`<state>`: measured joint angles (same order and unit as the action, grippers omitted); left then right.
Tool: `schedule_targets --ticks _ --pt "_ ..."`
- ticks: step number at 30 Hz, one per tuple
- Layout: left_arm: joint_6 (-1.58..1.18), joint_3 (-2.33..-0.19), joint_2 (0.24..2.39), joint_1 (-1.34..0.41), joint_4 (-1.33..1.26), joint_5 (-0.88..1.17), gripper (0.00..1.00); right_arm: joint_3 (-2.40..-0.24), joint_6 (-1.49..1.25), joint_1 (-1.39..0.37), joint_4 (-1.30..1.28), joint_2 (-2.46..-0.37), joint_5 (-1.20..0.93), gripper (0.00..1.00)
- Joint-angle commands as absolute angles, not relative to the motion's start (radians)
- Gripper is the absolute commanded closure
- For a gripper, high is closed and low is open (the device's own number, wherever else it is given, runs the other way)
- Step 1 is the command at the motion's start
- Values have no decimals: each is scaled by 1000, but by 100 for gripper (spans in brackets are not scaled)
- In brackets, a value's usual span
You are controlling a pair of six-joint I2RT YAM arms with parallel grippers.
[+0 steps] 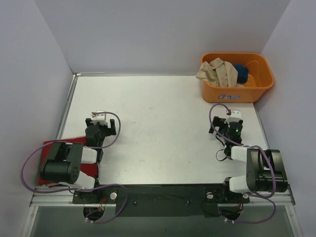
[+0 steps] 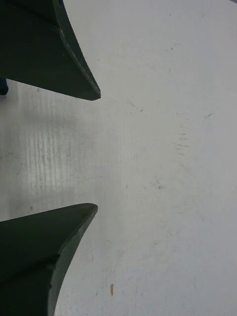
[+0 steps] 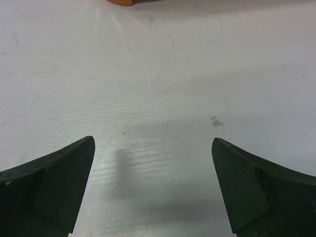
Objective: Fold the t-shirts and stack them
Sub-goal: Grab crumpled tshirt from bin with the right arm
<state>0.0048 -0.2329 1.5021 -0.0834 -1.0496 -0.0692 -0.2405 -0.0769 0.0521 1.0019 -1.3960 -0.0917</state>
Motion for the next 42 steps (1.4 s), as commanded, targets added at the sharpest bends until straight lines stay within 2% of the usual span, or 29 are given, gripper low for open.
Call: schedule_targets --ticks 1,5,7,9,10,11,12,15,17,20,22,27,30,32,34,35,36,37,38,42 --pt "6 -259 1488 -84 -1100 -52 3 -356 -109 83 800 -1260 -103 0" --pt "18 -246 1459 -83 -1108 -2 3 -391 -205 193 730 -1034 -253 0" --pt "15 -264 1349 -78 -972 0 3 -533 -197 209 542 -956 -294 0" --pt "6 -331 1218 -78 -791 0 3 -757 -134 203 292 -968 -363 1" --pt "-64 -377 1166 -78 -767 -2 3 -937 -106 189 124 -1032 -397 1" --pt "-77 -415 1140 -78 -732 0 3 -1016 -100 178 57 -1066 -402 1" --pt "-78 -496 1135 -78 -654 71 3 -1192 -85 151 -80 -1162 -402 1" --pt "-126 -762 1219 -80 -378 163 3 -1518 -80 97 -341 -1371 -347 6" --pt "-141 -957 1319 -81 -189 189 3 -1742 -148 90 -423 -1536 -312 8" --pt "-72 -1217 1429 -87 68 299 3 -1983 -269 106 -472 -1765 -212 10" --pt "-29 -1299 1483 -100 128 328 3 -2122 -308 115 -494 -1909 -161 15" --pt "106 -1347 1528 -178 163 295 3 -2484 -351 114 -432 -2291 -103 18" --pt "115 -1373 1542 -196 192 304 3 -2464 -354 106 -310 -2370 -89 14" --pt "109 -1379 1549 -207 199 307 3 -2445 -357 103 -262 -2408 -77 17" --pt "101 -1382 1554 -209 196 302 3 -2447 -338 94 -242 -2434 -75 27" --pt "100 -1384 1557 -209 195 296 3 -2451 -318 84 -233 -2444 -68 41" --pt "100 -1387 1560 -207 198 287 3 -2453 -308 81 -235 -2445 -49 61" --pt "100 -1394 1568 -207 199 273 3 -2453 -305 80 -239 -2438 -41 74" --pt "100 -1397 1572 -209 204 270 3 -2444 -308 80 -241 -2430 -11 100" --pt "100 -1422 1577 -207 215 264 3 -2338 -267 78 -177 -2291 81 100"
